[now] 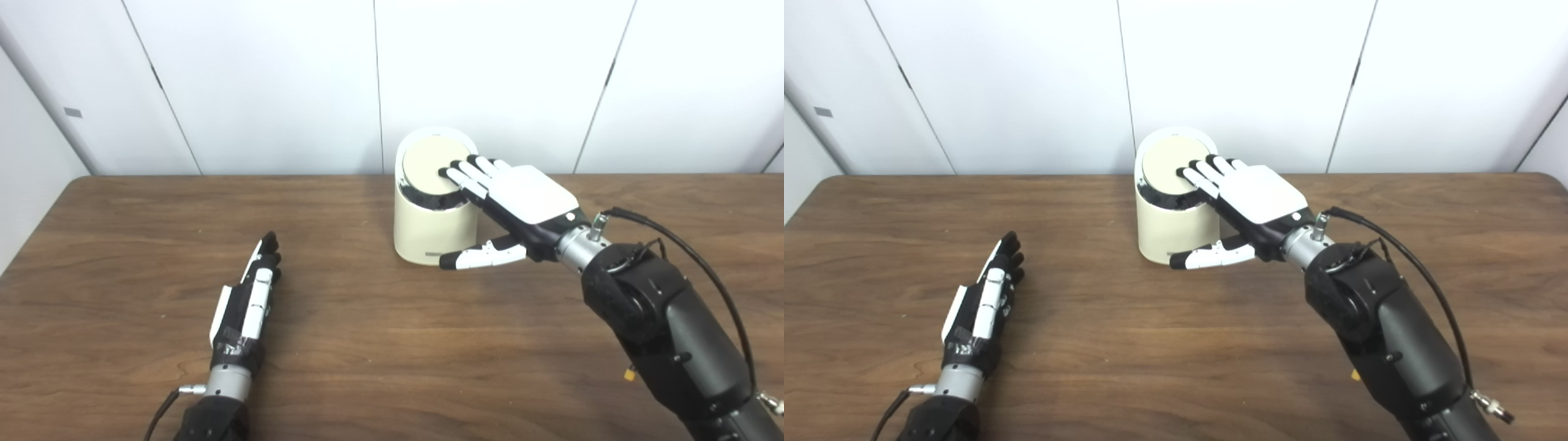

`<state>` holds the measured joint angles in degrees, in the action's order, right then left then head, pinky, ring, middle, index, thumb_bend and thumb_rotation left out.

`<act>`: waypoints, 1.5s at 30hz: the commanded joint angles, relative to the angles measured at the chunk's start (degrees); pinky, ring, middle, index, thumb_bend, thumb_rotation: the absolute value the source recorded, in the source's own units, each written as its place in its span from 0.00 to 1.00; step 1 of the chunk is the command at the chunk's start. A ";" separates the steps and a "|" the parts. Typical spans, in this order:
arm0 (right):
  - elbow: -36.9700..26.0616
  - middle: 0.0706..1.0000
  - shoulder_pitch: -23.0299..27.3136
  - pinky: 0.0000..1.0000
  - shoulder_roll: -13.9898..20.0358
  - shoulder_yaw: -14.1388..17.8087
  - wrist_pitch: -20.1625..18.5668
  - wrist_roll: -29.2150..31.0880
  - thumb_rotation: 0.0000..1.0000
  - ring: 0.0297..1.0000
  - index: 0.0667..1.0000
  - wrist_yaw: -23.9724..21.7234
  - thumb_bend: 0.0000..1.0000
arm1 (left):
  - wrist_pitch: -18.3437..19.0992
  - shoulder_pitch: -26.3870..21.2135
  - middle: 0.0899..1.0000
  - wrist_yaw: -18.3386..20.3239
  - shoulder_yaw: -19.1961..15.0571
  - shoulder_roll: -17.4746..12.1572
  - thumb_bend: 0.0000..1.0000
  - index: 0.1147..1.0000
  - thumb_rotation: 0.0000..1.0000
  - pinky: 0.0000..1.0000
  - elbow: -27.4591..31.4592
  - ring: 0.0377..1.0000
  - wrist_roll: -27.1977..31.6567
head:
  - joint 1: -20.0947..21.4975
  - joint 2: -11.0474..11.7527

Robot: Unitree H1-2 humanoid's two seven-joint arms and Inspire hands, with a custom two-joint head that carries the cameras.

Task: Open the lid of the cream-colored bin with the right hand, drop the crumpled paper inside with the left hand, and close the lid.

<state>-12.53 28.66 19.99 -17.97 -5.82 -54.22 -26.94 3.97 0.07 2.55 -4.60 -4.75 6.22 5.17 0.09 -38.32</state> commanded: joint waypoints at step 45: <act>0.60 1.00 -20.39 1.00 -14.76 23.37 -7.63 42.54 1.00 1.00 1.00 20.06 0.61 | 0.32 0.51 1.00 1.86 -1.62 -1.62 0.46 1.00 0.90 1.00 1.67 1.00 4.90 | 1.91 -2.67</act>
<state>-10.05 7.31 4.97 5.10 -14.25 -12.40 -8.31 3.86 0.58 4.18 -6.14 -5.79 6.41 9.70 1.94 -40.96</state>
